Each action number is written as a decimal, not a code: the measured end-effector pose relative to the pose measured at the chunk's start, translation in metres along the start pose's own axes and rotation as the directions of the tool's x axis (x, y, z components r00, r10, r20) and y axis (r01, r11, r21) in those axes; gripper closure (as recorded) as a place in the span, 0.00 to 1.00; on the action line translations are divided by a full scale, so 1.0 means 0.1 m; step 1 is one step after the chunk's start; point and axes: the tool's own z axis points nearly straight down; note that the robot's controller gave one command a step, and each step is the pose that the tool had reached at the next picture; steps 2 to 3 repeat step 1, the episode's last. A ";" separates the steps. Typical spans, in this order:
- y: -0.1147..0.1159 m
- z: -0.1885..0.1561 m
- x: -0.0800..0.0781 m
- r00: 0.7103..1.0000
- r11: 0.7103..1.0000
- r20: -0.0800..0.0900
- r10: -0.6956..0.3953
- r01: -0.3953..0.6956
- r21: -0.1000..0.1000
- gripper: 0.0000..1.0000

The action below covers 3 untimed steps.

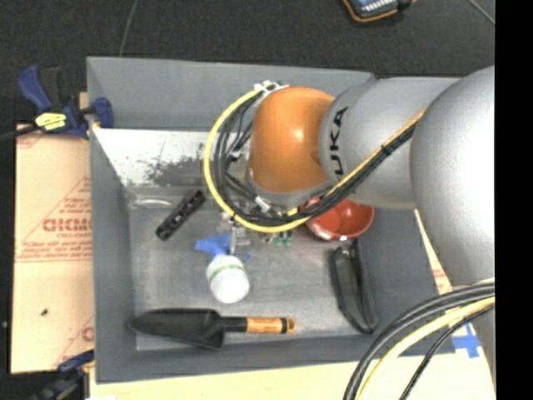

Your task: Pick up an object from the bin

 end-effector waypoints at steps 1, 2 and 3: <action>0.00 -0.38 -0.01 1.000 1.000 0.003 0.000 0.000 0.000 1.00; 0.00 -0.38 -0.01 1.000 1.000 0.003 0.000 0.000 0.000 1.00; 0.00 -0.38 -0.01 1.000 1.000 0.003 0.000 0.000 0.000 1.00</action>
Offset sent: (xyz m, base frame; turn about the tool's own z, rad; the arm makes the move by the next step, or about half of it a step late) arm 0.0006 0.0000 0.0570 0.0003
